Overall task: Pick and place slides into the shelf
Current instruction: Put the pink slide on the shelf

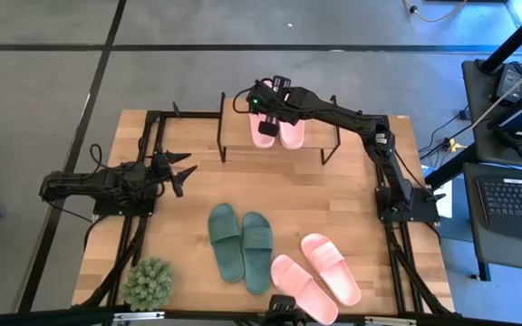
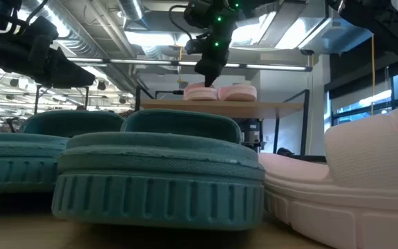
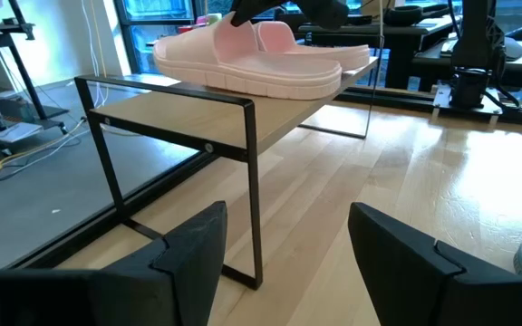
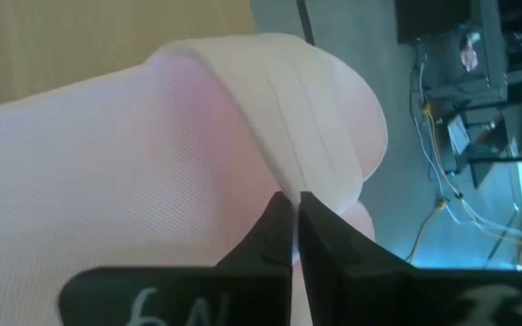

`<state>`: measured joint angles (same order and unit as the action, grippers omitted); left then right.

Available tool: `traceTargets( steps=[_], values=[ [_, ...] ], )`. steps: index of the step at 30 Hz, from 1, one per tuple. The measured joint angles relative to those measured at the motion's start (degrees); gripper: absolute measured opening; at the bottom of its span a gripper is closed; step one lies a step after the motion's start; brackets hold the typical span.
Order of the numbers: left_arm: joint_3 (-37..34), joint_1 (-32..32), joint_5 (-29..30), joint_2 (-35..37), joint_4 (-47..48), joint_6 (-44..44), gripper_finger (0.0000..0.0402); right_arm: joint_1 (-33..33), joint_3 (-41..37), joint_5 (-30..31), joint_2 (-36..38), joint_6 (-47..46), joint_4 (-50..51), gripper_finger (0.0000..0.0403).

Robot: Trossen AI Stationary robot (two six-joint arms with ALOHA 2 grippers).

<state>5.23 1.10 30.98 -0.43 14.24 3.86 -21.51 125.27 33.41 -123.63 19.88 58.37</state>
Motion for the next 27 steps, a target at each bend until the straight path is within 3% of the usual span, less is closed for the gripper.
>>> traceTargets(
  steps=[12, 20, 27],
  values=[
    [0.0, 0.0, 0.0, 0.0, 0.0, 0.0, 0.0225, -0.1, 0.0, 0.0, 0.0, -2.5, 1.2, 0.0008],
    [0.0, 0.0, 0.0, 0.0, 0.0, 0.0, 0.0224, -0.1, 0.0, 0.1, 0.0, -3.2, 1.4, 0.0053],
    [0.0, 0.0, 0.0, 0.0, 0.0, 0.0, 0.0224, -0.1, -0.1, 0.2, -0.1, -3.1, 2.1, 0.0059]
  ],
)
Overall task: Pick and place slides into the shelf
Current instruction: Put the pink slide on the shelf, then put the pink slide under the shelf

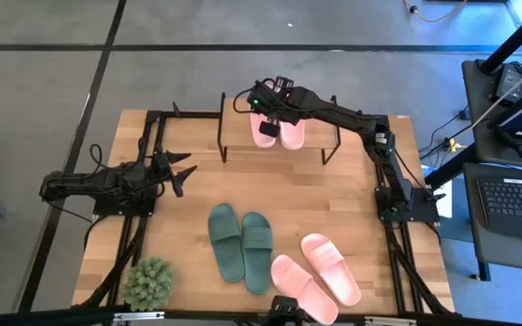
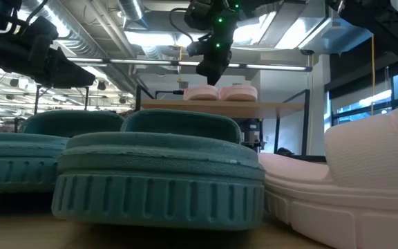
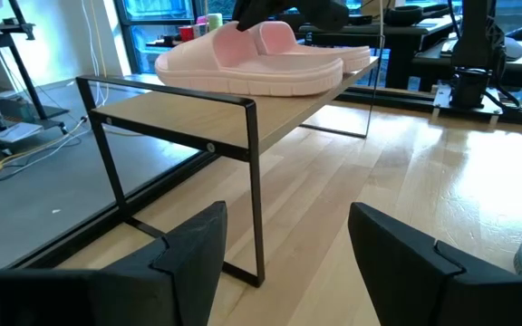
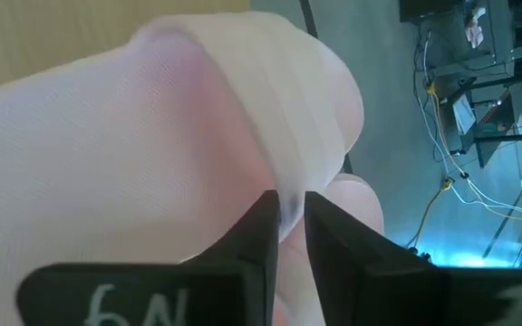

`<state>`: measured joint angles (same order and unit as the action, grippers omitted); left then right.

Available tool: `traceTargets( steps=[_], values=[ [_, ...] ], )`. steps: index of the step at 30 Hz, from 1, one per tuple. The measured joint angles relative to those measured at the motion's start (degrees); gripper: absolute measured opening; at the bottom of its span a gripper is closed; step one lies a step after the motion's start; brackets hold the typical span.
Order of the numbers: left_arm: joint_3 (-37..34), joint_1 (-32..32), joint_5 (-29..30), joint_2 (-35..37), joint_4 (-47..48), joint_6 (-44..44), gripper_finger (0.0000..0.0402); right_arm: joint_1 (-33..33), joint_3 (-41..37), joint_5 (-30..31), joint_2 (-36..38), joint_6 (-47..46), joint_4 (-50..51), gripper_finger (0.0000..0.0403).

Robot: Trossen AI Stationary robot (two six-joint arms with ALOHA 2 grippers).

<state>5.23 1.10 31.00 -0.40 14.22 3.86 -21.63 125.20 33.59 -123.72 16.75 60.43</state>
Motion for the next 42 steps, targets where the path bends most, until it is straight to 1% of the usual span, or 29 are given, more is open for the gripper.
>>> traceTargets(
  steps=[14, 17, 20, 30, 37, 42],
  values=[
    [0.0, 0.0, 0.0, 0.0, 0.0, 0.0, 0.0224, 0.0, 0.0, -0.2, 0.0, 0.2, 1.4, 0.0062],
    [0.0, 0.0, 0.0, 0.0, 0.0, 0.0, 0.0224, 0.0, 0.0, -0.2, 0.0, 0.2, 1.6, 0.0071],
    [0.0, 0.0, 0.0, 0.0, 0.0, 0.0, 0.0224, 0.0, 0.0, -0.2, 0.0, 0.2, 1.7, 0.0092],
    [0.0, 0.0, 0.0, 0.0, 0.0, 0.0, 0.0224, 0.1, 0.0, -0.2, 0.0, -0.1, 1.7, 0.0184],
    [0.0, 0.0, 0.0, 0.0, 0.0, 0.0, 0.0224, 0.1, 0.0, -0.2, 0.0, 0.0, 1.6, 0.0232],
    [0.0, 0.0, 0.0, 0.0, 0.0, 0.0, 0.0224, 0.1, 0.0, -0.2, 0.0, 0.1, 1.6, 0.0258]
  ],
)
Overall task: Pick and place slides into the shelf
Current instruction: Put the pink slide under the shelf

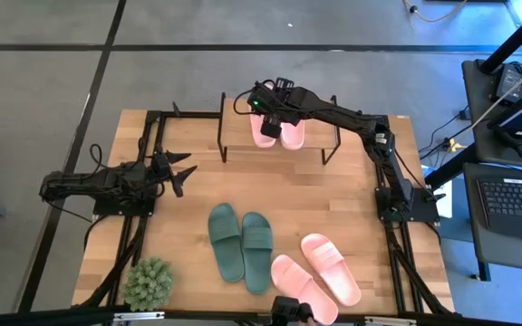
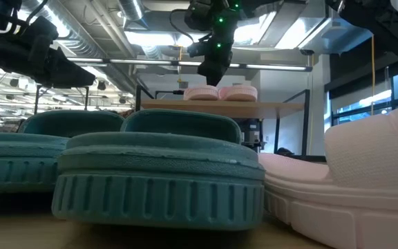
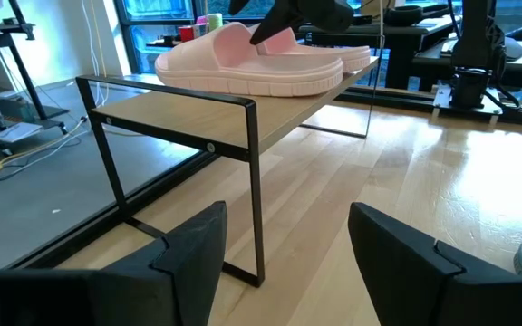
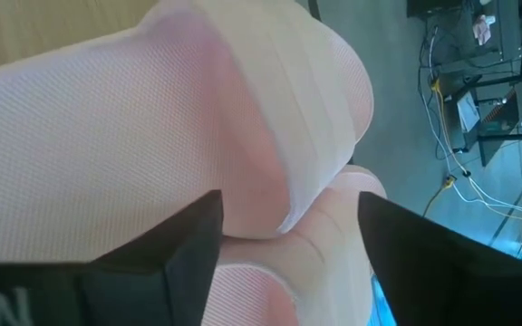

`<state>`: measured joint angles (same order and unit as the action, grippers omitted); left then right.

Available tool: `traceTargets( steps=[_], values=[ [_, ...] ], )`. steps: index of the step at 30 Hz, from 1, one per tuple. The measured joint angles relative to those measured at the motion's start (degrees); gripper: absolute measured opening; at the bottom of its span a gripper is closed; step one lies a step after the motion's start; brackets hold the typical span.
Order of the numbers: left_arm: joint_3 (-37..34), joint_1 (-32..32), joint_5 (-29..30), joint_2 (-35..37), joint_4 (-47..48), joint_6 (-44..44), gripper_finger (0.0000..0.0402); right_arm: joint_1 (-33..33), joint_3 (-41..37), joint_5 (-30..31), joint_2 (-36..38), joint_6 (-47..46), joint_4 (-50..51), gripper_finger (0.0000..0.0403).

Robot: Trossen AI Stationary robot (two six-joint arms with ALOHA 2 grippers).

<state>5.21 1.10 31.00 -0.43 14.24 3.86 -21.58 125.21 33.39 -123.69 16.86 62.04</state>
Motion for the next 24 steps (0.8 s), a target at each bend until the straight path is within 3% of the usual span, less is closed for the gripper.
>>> traceTargets(
  steps=[24],
  values=[
    [0.0, 0.0, 0.0, 0.0, 0.0, 0.0, 0.0225, 2.3, 0.1, 0.0, 0.0, 0.5, 0.0, 0.0271]
  ],
)
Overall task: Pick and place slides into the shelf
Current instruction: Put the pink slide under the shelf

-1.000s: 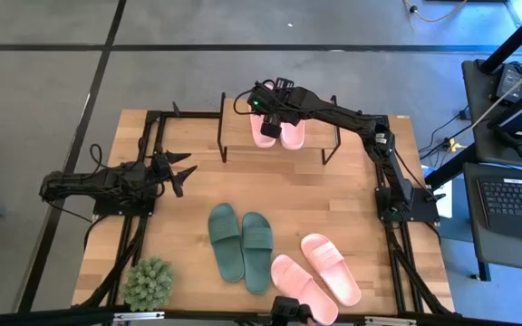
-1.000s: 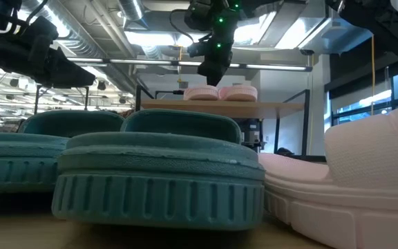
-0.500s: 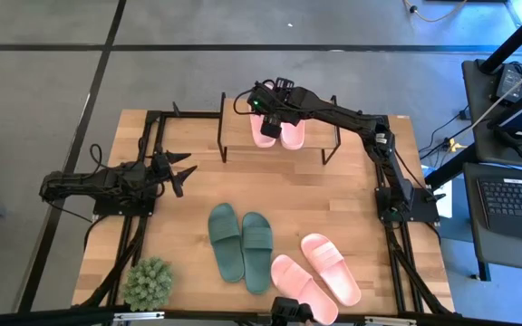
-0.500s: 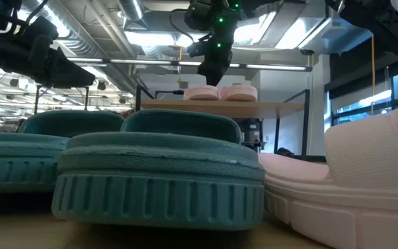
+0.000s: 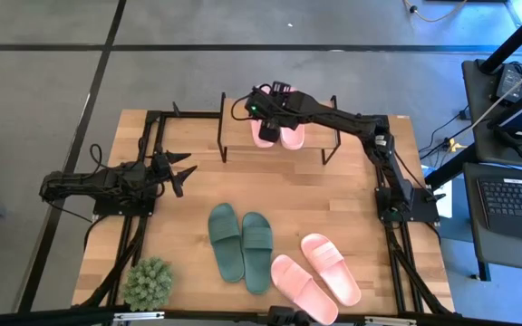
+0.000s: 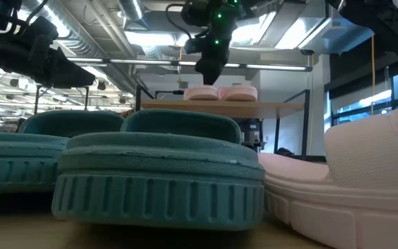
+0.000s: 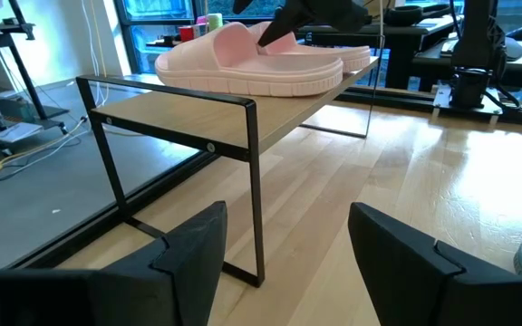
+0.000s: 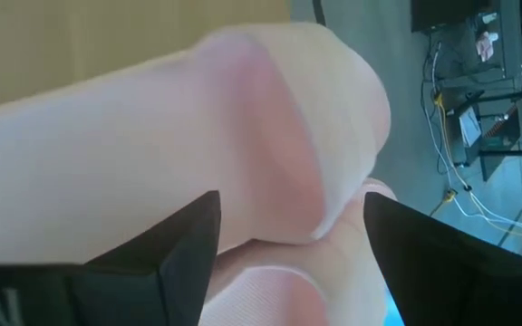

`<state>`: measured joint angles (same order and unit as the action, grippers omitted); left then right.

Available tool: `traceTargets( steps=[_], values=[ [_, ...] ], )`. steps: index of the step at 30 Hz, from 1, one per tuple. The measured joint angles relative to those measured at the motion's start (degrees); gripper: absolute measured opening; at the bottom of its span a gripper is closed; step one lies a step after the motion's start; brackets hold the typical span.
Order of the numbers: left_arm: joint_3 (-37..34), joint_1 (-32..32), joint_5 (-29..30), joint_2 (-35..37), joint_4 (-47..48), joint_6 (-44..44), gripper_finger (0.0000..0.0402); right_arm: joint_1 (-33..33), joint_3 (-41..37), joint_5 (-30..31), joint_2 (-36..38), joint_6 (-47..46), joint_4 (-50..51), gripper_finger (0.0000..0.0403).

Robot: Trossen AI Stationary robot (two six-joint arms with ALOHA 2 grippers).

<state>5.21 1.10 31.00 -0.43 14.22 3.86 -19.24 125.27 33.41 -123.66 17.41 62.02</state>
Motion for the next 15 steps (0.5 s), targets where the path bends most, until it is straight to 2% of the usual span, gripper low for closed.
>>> traceTargets(
  steps=[7, 15],
  values=[
    [0.0, 0.0, 0.0, 0.0, 0.0, 0.0, 0.0224, 2.4, 0.0, 0.1, 0.9, -0.7, 0.9, 0.0271],
    [0.0, 0.0, 0.0, 0.0, 0.0, 0.0, 0.0224, 6.7, 0.1, 3.1, 7.0, -6.1, 3.4, 0.0271]
  ],
)
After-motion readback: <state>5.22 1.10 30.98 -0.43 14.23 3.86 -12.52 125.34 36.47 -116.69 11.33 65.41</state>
